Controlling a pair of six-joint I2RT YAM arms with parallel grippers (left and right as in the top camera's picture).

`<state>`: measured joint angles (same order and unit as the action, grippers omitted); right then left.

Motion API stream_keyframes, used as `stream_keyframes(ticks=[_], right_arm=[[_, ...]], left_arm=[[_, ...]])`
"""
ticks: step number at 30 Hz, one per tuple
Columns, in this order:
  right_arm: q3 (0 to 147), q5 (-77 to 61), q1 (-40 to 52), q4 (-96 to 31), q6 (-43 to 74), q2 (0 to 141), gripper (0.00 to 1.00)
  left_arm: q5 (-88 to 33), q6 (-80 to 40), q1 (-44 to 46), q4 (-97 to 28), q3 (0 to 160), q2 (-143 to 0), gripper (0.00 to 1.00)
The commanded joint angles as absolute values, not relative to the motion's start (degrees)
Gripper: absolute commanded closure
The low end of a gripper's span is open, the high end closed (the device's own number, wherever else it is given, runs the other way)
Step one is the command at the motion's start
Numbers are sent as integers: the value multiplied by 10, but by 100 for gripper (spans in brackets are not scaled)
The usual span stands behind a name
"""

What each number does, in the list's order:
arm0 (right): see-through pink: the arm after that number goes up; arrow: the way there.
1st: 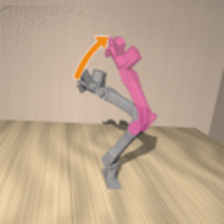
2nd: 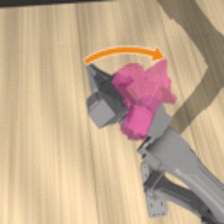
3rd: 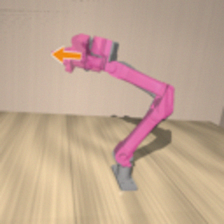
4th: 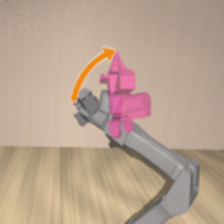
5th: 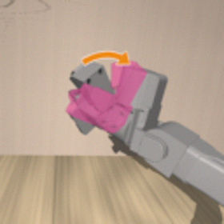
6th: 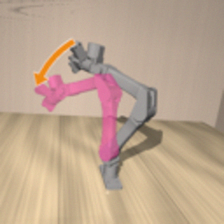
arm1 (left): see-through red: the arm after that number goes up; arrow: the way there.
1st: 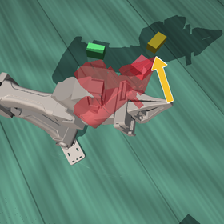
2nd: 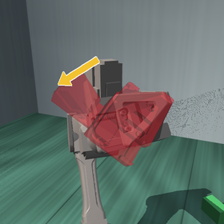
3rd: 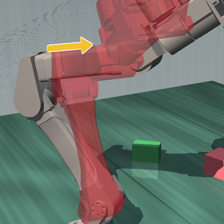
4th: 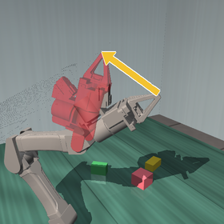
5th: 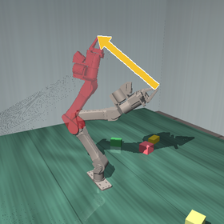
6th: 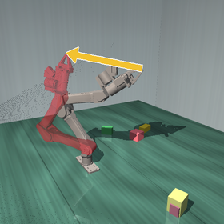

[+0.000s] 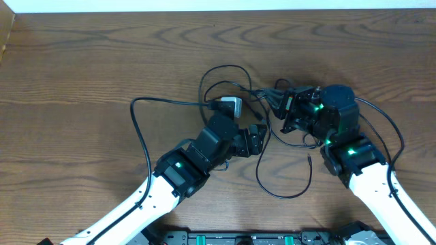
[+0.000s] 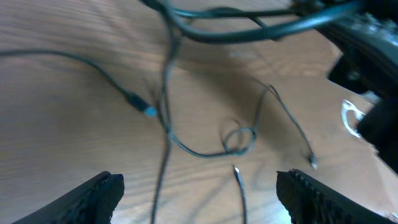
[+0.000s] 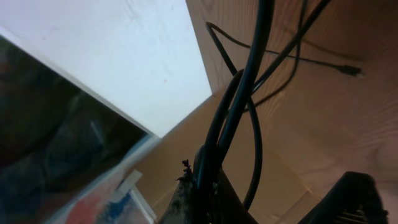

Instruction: Untangle cables

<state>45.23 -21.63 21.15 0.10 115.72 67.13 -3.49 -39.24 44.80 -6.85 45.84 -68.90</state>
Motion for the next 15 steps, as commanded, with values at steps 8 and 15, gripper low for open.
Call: stream_keyframes(ticks=[8,15], right_arm=[[456,-230,172,-12,1176,671,99],[456,-231,168,3,1175,671,99]], left_arm=[[76,-439,449,-48,462,-700,14],[53,-445,450,34,462,-787,15]])
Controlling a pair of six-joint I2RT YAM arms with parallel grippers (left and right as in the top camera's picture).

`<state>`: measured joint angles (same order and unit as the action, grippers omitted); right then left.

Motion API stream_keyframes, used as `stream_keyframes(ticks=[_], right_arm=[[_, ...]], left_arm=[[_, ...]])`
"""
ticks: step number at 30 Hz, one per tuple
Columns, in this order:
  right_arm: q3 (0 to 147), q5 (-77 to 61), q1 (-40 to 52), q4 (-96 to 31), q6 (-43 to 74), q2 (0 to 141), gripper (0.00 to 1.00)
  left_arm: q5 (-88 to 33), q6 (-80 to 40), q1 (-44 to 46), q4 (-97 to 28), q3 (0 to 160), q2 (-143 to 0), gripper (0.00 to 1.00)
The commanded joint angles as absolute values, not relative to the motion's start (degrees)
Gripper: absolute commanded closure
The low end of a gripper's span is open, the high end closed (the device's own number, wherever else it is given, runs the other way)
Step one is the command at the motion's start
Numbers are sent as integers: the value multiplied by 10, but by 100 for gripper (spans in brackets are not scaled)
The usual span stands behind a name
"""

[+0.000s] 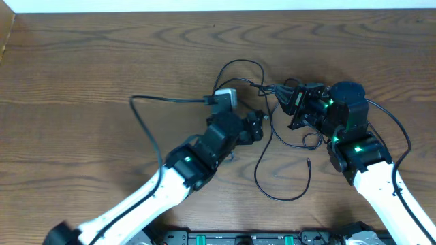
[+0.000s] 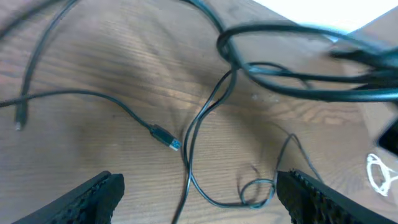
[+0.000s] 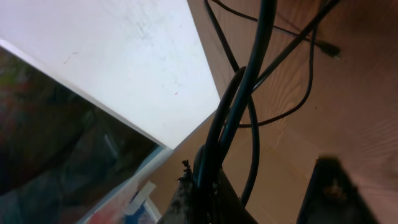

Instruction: Untangle cables

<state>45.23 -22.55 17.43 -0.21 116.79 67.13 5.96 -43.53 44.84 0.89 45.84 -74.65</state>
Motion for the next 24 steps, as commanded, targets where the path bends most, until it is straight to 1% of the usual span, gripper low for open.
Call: stream_keyframes(ticks=[1,8,12,17,24], right_arm=[[456,-231,166,3,1175,671,99],[456,-246,149,3,1167,671,98],[456,-246,149,3,1165,671,98],[456,-246,149,3,1160,671,99],[456,-255,149,3,1141,671,99]], left_arm=[[51,-445,450,48,462,-802,15],[51,-444,450,137,462,-873,15],[52,-412,451,187,462,-907,15],[52,-332,463,249,462,-949,15],[104,-315,464,291,462,-988,15]])
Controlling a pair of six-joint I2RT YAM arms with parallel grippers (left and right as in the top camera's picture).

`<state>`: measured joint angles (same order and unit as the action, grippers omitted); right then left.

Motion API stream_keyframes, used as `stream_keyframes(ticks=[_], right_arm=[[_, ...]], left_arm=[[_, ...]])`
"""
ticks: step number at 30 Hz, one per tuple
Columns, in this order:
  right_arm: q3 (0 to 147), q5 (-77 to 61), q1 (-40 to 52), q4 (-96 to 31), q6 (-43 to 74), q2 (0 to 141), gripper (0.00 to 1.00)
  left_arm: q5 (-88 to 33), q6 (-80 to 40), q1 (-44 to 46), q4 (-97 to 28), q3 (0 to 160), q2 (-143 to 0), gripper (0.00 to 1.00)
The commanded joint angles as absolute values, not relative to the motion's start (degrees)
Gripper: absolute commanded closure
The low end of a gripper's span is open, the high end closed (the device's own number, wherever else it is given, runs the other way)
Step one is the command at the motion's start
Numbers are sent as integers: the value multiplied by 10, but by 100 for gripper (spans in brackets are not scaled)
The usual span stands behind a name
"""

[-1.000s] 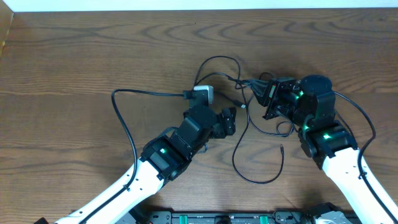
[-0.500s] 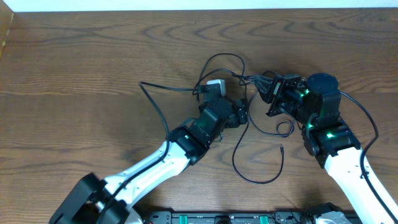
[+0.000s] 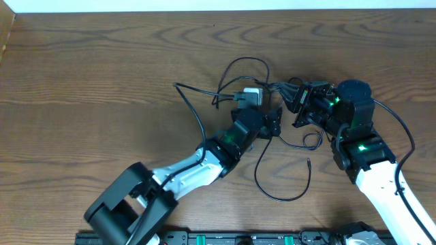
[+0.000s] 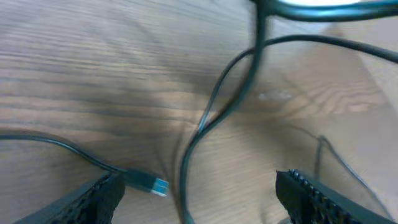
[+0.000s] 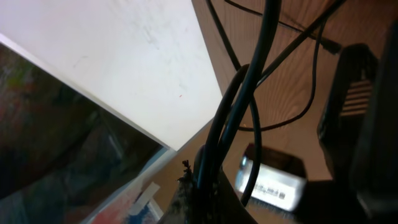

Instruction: Untangle cables

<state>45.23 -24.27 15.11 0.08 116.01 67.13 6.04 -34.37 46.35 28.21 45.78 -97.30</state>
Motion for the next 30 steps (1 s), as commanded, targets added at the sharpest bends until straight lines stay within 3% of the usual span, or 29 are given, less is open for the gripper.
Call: stream_keyframes(ticks=[1,5,20,26,30], right_arm=[[456,-257,149,3,1134,671,98],[456,-263,149,3,1120,671,98],[456,-307,149,5,1120,671,98],[456,-330,149,5,1120,671,98],[456,-332,149,4,1120,671,99]], left_arm=[[115,-315,464,293,462,-992,15],[130,-315,464,302,462,-992,15],[135,-315,464,370,462,-1019,32],[164,-315,464,388,462,-1029,46],[164,-315,464,396,462,-1029,65]])
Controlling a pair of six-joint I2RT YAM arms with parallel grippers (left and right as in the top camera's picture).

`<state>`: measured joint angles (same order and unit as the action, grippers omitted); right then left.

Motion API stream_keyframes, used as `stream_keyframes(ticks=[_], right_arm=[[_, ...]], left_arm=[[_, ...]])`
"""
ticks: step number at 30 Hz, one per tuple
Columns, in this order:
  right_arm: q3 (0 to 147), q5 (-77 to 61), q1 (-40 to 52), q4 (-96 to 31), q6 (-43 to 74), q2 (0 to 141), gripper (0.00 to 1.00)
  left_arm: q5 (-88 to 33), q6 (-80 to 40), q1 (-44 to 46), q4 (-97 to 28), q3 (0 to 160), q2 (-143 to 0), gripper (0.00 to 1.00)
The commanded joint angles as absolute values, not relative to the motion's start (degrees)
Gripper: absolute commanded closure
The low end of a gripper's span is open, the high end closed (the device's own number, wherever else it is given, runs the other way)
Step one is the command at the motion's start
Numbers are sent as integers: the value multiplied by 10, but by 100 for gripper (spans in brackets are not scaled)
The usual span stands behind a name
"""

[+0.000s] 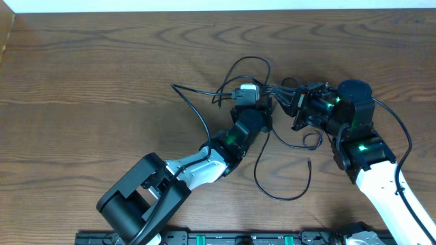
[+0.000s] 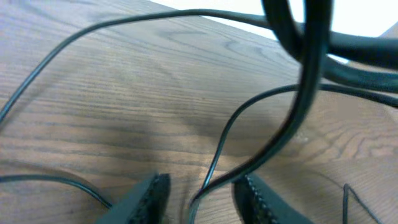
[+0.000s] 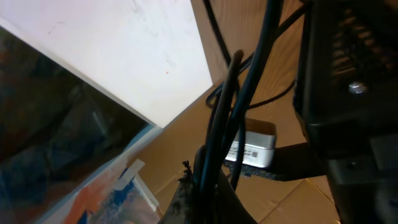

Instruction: Untangle cables

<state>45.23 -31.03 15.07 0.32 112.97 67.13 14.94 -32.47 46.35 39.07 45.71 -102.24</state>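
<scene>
A tangle of black cables [image 1: 244, 73] lies at the table's middle, with a white adapter [image 1: 246, 91] in it. My right gripper [image 1: 294, 103] is shut on a bundle of black cables [image 3: 219, 137], lifted off the wood. My left gripper [image 1: 264, 109] sits just left of it, beside the adapter. In the left wrist view its jaws [image 2: 200, 198] stand partly closed around a thin cable [image 2: 217, 152] and the lower end of a thick cable [image 2: 305, 74], with gaps on both sides. The right wrist view shows the adapter [image 3: 252, 146] beyond the bundle.
A loose thin cable loop [image 1: 283, 194] lies in front of the grippers, its free end [image 1: 308, 162] pointing up. Another thin cable [image 1: 197, 112] runs left from the tangle along my left arm. The left arm's dark body [image 3: 348, 93] fills the right of the right wrist view.
My left gripper's jaws have narrowed from wide open to a small gap around cables. The gripper has moved slightly up toward the adapter and bundle. The right gripper holds as before.
My right gripper kept the bundle throughout, shifting a little to the right. My left gripper, wide open, stood below the adapter, then closer beside the tangle. The adapter and the long left cable shifted right. Now the left jaws bracket a cable.
</scene>
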Motion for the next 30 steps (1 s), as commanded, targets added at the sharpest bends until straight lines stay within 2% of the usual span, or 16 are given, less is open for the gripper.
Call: stream_keyframes(ticks=[1,2,4,11,18,19,20,21,24,30], right_arm=[[456,-332,149,4,1120,671,99],[456,-333,149,4,1120,671,98],[456,-336,149,4,1120,671,98],[456,-303,148,1,1086,671,98],[456,-291,134,-19,1062,671,99],[456,-291,134,-19,1062,671,99],[456,-292,134,-19,1062,671,98],[456,-295,134,-19,1062,671,99],[456,-306,134,-18,1062,671,99],[456,-306,134,-17,1062,671,99]], left_arm=[[164,-315,464,396,462,-1029,69],[164,-315,464,396,462,-1029,73],[164,-316,464,396,462,-1029,91],[124,-315,464,358,462,-999,92],[111,-296,464,194,462,-876,92],[109,-296,464,189,462,-862,89],[104,-296,464,189,462,-853,74],[98,-296,464,192,462,-847,65],[94,-296,465,191,462,-849,52],[95,-296,487,201,462,-892,46]])
